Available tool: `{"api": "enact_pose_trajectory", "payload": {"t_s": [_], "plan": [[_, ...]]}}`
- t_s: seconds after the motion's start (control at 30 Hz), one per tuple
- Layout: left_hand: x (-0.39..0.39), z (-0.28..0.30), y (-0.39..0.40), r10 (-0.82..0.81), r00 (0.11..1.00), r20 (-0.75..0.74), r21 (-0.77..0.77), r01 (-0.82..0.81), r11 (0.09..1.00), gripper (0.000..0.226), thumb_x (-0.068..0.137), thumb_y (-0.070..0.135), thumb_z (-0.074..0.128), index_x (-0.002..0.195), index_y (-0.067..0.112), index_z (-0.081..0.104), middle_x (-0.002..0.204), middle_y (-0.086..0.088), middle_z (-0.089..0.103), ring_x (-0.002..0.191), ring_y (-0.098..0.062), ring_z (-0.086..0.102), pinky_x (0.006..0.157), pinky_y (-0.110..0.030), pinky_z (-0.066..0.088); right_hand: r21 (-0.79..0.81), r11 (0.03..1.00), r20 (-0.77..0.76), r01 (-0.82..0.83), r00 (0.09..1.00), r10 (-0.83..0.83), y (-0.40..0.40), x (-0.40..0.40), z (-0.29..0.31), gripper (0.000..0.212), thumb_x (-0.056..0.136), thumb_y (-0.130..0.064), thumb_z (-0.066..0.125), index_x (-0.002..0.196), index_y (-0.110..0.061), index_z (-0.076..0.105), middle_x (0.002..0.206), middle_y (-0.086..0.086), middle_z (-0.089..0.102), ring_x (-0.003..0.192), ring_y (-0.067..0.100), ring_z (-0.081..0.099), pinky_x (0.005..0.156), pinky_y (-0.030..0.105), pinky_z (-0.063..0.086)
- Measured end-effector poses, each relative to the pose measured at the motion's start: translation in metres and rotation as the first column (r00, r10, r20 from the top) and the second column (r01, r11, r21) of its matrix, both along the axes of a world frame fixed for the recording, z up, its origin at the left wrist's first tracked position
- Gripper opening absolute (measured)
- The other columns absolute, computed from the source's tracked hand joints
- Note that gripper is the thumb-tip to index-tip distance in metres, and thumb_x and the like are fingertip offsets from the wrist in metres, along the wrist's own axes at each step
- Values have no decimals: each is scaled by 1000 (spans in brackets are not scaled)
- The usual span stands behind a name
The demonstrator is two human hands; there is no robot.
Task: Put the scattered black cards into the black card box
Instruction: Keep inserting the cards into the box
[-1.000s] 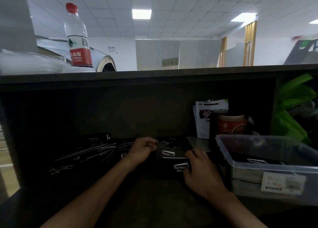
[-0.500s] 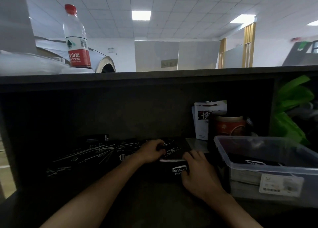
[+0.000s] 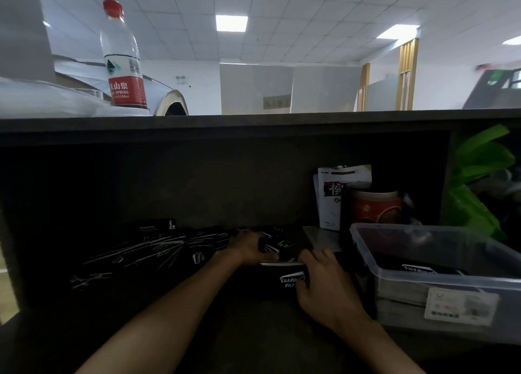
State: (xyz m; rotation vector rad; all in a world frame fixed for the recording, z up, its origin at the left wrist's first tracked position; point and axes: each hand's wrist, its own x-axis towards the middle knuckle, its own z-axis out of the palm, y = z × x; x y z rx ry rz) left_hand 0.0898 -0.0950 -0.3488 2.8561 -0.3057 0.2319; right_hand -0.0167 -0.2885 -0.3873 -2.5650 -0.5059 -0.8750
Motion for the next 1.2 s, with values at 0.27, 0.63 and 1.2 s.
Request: {"api": "enact_pose_trajectory", "payload": {"t_s": [0.27, 0.63, 1.2], "plan": [[9, 6, 10, 118, 966, -232, 46, -110, 993, 88, 66, 76, 68, 126, 12, 61, 134, -9, 58, 119, -25, 56, 96, -28, 45, 4, 1000, -10, -1, 1000, 1, -1, -2, 1, 27, 82, -28, 53, 108, -29, 50, 106, -10, 51, 106, 9, 41, 77, 23, 41], [-7, 18, 32, 43, 915, -402, -68, -77, 995, 77, 64, 45, 76, 131, 13, 55, 131, -4, 59, 111, -20, 61, 96, -33, 51, 6, 1000, -30, -5, 1000, 6, 1, -3, 3, 28, 84, -28, 56, 112, -28, 51, 109, -11, 50, 109, 8, 41, 77, 20, 35], [-108, 10, 62, -317, 931, -179, -492, 194, 849, 19, 96, 20, 57, 95, 31, 73, 95, 13, 72, 96, 2, 64, 85, -18, 48, -1, 1000, -72, -20, 997, 20, 0, -6, 6, 39, 88, -28, 57, 126, -28, 50, 120, -8, 47, 112, 9, 40, 87, 24, 44]]}}
